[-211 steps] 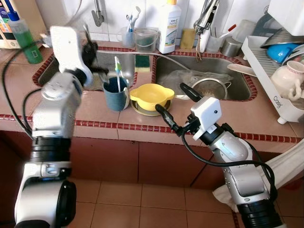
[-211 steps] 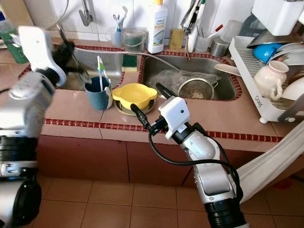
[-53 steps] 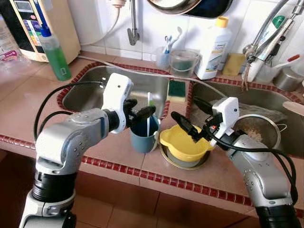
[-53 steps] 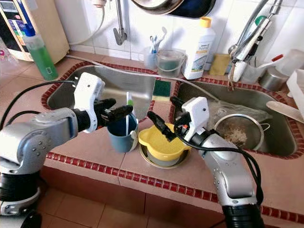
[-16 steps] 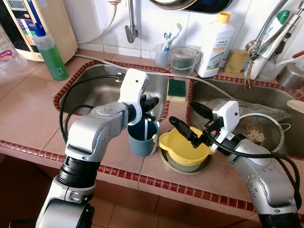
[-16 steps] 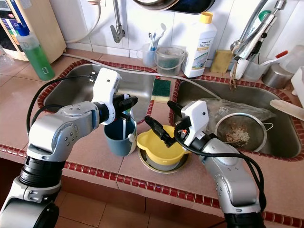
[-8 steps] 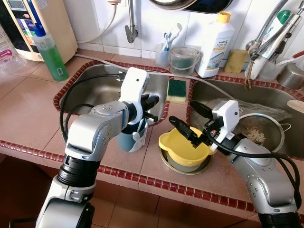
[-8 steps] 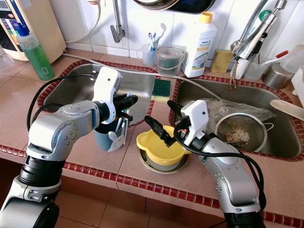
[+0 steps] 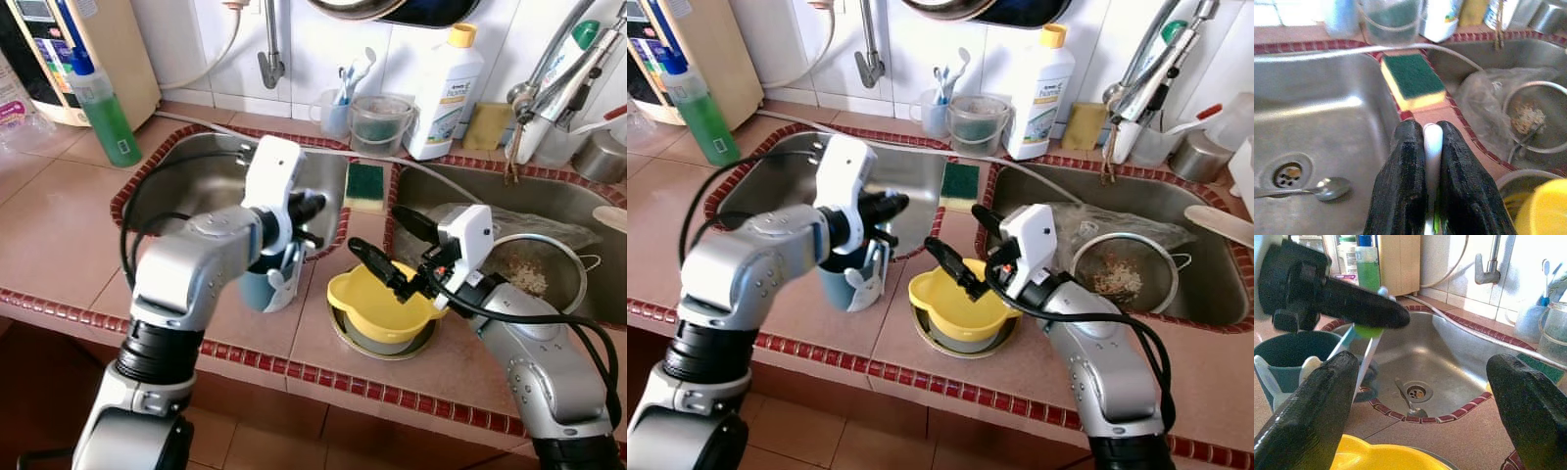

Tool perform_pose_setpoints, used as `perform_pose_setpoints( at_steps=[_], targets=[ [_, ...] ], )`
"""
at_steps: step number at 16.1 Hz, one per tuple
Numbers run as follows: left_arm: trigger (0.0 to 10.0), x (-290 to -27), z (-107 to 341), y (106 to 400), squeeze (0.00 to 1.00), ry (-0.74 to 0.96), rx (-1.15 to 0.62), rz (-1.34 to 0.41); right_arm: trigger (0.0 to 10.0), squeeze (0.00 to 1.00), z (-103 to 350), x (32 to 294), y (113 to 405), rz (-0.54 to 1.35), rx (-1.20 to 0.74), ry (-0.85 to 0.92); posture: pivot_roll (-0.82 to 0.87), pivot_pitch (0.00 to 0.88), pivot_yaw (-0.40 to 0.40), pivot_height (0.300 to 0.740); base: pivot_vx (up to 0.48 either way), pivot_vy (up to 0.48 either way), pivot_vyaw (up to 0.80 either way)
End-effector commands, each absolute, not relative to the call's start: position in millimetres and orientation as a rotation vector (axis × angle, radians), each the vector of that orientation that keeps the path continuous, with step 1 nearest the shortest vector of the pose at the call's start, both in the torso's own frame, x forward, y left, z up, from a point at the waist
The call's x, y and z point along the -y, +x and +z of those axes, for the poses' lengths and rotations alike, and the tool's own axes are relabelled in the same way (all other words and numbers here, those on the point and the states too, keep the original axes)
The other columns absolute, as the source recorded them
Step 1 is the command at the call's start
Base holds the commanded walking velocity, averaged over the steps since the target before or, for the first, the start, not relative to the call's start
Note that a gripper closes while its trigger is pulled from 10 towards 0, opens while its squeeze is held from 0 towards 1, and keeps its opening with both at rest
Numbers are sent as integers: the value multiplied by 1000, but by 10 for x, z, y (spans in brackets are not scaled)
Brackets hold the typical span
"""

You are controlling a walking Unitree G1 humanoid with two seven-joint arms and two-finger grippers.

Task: Kitchen organization

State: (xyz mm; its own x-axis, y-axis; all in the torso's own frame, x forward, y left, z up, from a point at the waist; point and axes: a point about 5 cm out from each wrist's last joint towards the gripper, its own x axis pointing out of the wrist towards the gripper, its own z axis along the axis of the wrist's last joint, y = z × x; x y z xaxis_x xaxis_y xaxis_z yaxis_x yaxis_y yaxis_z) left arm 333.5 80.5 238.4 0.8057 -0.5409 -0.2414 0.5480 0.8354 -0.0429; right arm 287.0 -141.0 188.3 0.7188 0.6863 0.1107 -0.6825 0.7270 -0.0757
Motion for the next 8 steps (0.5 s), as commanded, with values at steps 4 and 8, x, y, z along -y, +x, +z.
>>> perform_pose_setpoints(
  at_steps=[4, 8],
  targets=[
    [3608, -865, 2601, 3311, 0, 63, -188, -573, 10000, 0, 1888, 1406, 2887, 771, 131, -42, -70, 81, 31, 740, 0, 0, 0],
    [10000, -919, 2675, 3269, 0, 100, -188, -579, 10000, 0, 1887, 1402, 2901, 779, 127, -43, -60, 86, 21, 740, 0, 0, 0]
  ],
)
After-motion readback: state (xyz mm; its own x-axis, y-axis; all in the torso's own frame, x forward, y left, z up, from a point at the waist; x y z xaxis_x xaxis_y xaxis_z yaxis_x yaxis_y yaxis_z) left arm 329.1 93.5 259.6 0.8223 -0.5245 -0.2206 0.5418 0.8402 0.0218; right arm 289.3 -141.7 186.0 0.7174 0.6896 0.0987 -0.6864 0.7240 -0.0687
